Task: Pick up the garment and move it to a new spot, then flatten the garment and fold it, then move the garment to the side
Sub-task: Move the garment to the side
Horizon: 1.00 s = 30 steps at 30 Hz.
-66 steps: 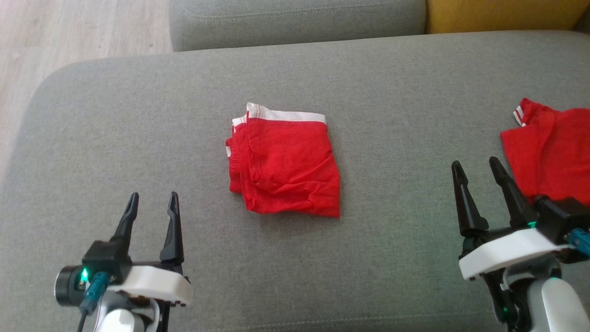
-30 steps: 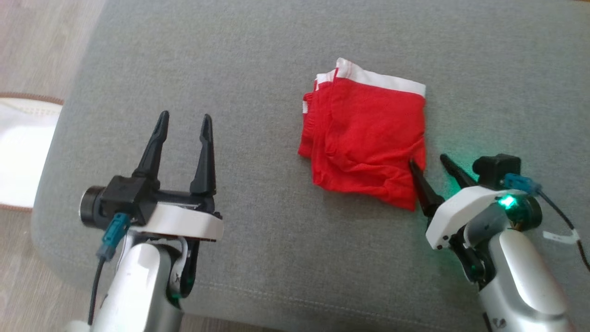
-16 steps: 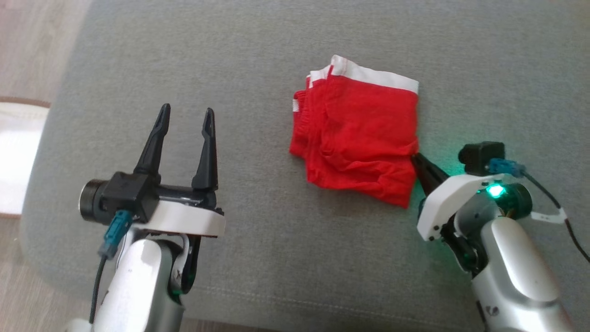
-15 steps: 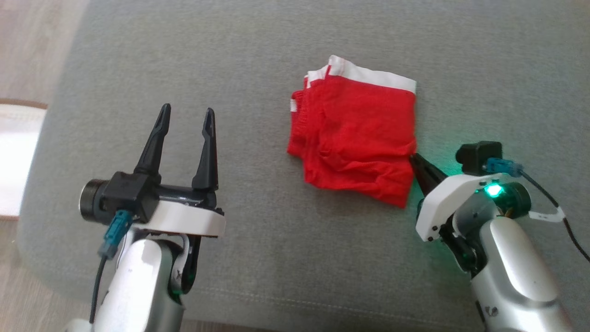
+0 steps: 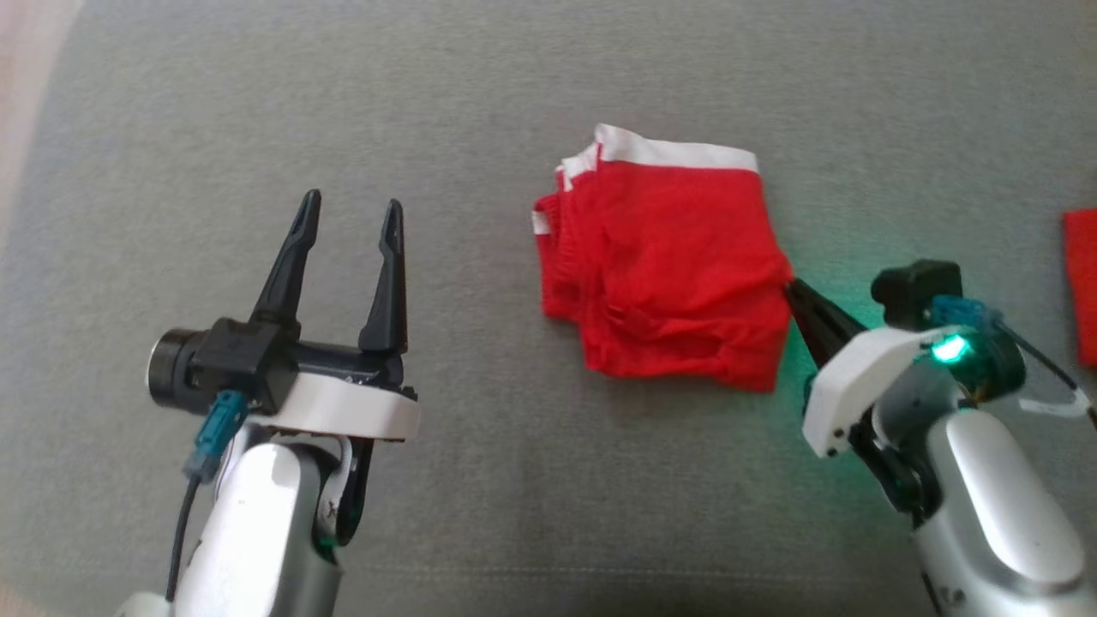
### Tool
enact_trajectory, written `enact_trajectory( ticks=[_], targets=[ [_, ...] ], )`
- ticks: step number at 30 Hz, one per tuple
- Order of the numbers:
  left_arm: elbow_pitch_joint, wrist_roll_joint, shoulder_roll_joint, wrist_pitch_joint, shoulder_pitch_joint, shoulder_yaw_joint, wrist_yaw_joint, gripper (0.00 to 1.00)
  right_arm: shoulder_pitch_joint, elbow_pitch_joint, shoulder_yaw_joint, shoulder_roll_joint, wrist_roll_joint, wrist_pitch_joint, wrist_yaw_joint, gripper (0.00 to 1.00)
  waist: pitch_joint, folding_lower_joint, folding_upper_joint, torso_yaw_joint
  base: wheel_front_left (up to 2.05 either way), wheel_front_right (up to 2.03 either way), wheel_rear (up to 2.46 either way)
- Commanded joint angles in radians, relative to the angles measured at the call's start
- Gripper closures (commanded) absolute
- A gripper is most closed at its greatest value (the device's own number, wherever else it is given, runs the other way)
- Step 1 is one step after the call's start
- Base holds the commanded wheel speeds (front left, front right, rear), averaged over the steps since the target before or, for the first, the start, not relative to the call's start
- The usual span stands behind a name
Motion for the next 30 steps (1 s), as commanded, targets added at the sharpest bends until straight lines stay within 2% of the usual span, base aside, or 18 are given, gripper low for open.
enact_trajectory(
  ticks=[1,7,13,21,30],
  targets=[
    [-0.041,0.012,0.008,-0.008,-0.045,0.033,-0.005,0.0,0.013,-0.046,0.008,-0.018,0.007,0.017,-0.001,1.0,0.002,0.0,0.0,-0.03,0.0,0.0,0.0],
    [-0.059,0.022,0.015,-0.008,-0.046,0.036,-0.012,0.0,0.042,-0.036,-0.015,-0.038,0.041,0.067,-0.001,1.0,0.017,0.0,0.0,-0.115,0.0,0.0,0.0],
    [-0.076,0.036,0.036,-0.008,-0.055,0.034,-0.021,0.0,0.014,-0.015,-0.02,-0.052,0.042,0.046,-0.001,1.0,0.044,0.0,0.0,-0.222,0.0,0.0,0.0],
    [-0.098,0.046,0.059,-0.006,-0.088,0.025,-0.032,0.0,-0.136,0.018,-0.08,-0.149,0.044,0.004,-0.001,1.0,0.108,0.0,0.0,-0.326,0.0,0.0,0.0],
    [-0.117,0.055,0.079,0.01,-0.121,0.015,-0.037,0.0,-0.274,0.072,-0.203,-0.267,0.035,-0.046,-0.001,1.0,0.185,0.0,0.0,-0.375,0.0,0.0,0.0]
  ],
)
